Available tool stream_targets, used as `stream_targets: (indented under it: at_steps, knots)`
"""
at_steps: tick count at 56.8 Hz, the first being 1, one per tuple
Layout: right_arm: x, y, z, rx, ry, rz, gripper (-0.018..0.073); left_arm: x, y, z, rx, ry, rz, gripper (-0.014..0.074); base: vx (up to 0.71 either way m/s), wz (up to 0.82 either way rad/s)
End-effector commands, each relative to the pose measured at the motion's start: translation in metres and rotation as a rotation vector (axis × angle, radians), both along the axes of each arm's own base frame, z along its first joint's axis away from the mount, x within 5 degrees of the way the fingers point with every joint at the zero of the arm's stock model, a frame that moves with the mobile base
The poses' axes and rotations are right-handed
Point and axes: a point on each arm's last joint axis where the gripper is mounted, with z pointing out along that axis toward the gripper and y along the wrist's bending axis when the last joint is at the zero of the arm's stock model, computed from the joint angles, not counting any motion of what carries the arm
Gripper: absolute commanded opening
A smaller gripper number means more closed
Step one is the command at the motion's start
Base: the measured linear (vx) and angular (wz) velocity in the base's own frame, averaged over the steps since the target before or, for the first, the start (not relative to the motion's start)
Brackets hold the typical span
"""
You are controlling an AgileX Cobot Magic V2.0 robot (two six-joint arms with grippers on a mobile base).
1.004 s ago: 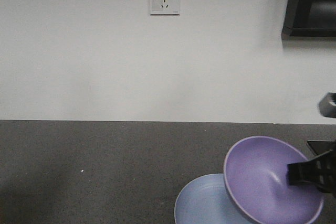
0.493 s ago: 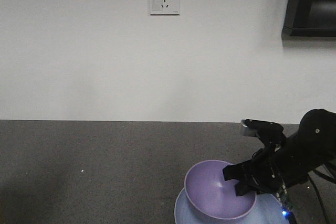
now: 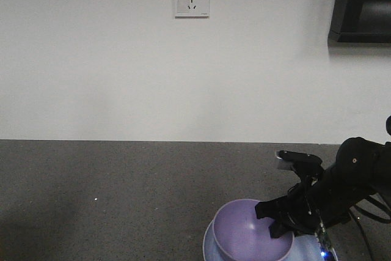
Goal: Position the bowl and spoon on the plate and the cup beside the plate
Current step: 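Lower the lavender bowl onto the blue plate and open the right gripper, then lower the white spoon into the bowl and release it with the left gripper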
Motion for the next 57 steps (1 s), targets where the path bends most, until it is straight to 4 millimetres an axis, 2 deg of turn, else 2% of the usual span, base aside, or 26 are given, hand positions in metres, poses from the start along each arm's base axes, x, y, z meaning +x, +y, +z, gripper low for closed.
stream_targets:
  at_steps: [1, 9, 17, 24, 29, 36, 40, 47, 57]
  knots:
    - [0.001, 0.001, 0.028, 0.022, -0.104, 0.011, 0.0312, -0.002, -0.001, 0.014, -0.032, -0.09, -0.006, -0.0006, 0.0, 0.0]
    - [0.0, 0.001, 0.03, 0.021, -0.105, 0.015, 0.0495, -0.002, -0.001, 0.014, -0.032, -0.088, -0.006, -0.0006, 0.0, 0.0]
    - [-0.004, -0.001, 0.046, 0.023, -0.172, 0.005, 0.0622, -0.002, -0.001, 0.014, -0.031, -0.086, -0.006, -0.0006, 0.0, 0.0]
    - [-0.015, -0.006, 0.078, 0.009, -0.298, 0.0, 0.0659, 0.002, -0.002, 0.013, -0.031, -0.087, -0.006, -0.0006, 0.0, 0.0]
    - [-0.033, -0.009, 0.108, 0.001, -0.391, 0.003, 0.0655, 0.01, -0.004, 0.011, -0.015, -0.075, -0.019, -0.0003, 0.0, 0.0]
    - [-0.065, -0.015, 0.151, -0.001, -0.521, 0.006, 0.0648, 0.032, -0.013, 0.01, 0.004, -0.024, -0.102, -0.0003, 0.0, 0.0]
    - [-0.085, -0.018, 0.173, 0.006, -0.595, 0.003, 0.0641, 0.049, -0.023, 0.01, -0.015, 0.027, -0.183, -0.0001, 0.0, 0.0]
    - [-0.115, -0.023, 0.2, 0.019, -0.695, -0.003, 0.0629, 0.08, -0.05, 0.008, -0.037, 0.112, -0.344, 0.0, 0.0, 0.0]
    - [-0.144, -0.028, 0.222, 0.018, -0.788, -0.006, 0.0609, 0.123, -0.114, -0.014, -0.025, 0.234, -0.522, 0.0, 0.0, 0.0]
